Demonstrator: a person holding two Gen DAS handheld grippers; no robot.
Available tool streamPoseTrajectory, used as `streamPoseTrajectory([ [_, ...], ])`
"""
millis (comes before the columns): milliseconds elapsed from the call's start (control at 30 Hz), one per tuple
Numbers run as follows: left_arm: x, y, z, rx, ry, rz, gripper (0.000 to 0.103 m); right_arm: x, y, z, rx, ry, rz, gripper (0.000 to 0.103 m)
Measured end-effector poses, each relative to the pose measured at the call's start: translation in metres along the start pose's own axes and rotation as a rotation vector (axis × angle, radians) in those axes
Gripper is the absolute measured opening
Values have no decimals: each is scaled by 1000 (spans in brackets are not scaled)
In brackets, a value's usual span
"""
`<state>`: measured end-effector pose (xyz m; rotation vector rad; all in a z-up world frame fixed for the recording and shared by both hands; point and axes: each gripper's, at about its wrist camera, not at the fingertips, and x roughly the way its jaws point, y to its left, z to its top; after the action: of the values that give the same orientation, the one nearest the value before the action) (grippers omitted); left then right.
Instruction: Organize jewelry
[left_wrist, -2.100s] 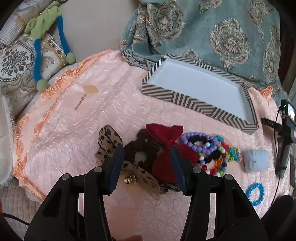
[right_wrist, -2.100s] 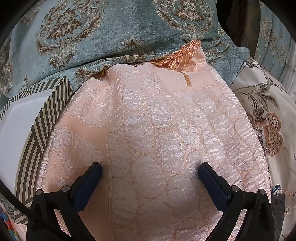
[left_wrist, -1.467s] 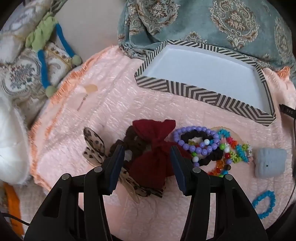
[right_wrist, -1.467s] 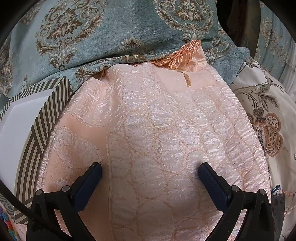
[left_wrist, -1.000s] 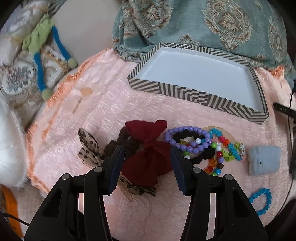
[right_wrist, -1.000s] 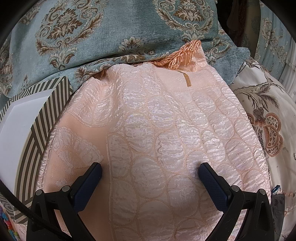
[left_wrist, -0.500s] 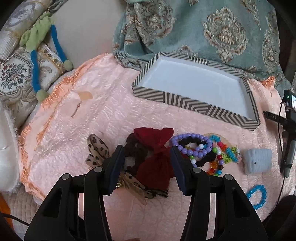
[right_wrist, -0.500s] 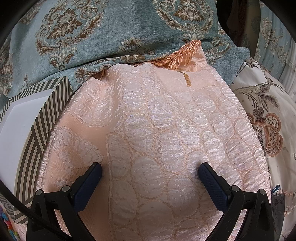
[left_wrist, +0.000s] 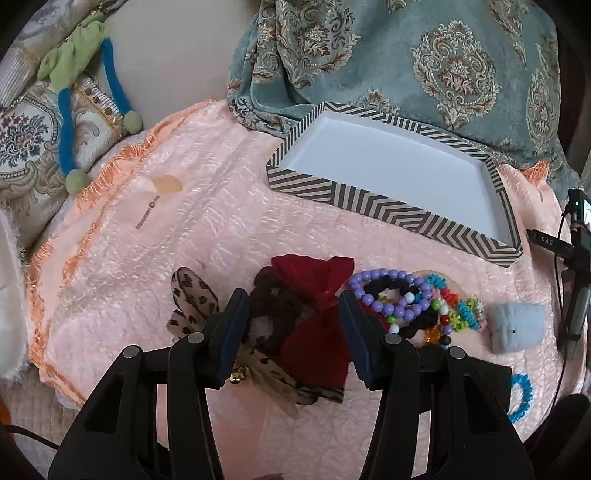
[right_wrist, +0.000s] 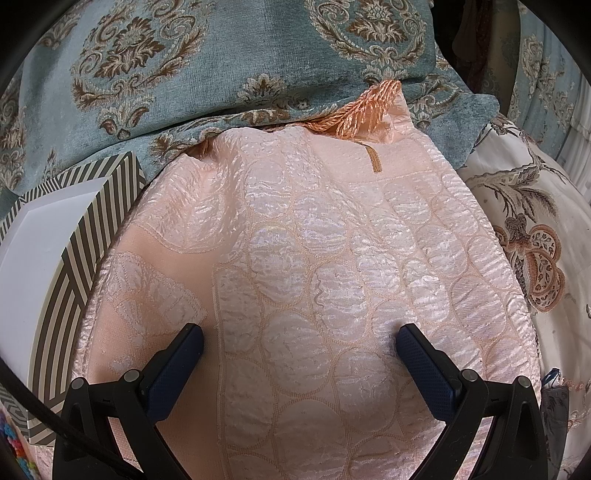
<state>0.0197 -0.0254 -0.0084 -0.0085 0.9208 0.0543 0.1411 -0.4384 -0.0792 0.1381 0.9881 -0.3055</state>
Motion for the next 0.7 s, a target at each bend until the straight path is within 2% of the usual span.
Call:
streamPoseTrajectory([
  [233,-14,-9,-6,32,-28,-12,51,0,-2,1,2,2,-7,103],
  [333,-16,-8,-8,40,-25,-8,51,-8,-2,1,-14,68,27,103],
  [400,-18,-4,-9,23,-24,-13,51,-25,3,-11,-21,90,38,103],
  [500,-21,-1,-9,13,-29,-15,51,-64,13,-32,-19,68,86,103],
  [700,-35,3,-11,-7,-54,-20,51,-151,69,-82,-130,8,210,103],
])
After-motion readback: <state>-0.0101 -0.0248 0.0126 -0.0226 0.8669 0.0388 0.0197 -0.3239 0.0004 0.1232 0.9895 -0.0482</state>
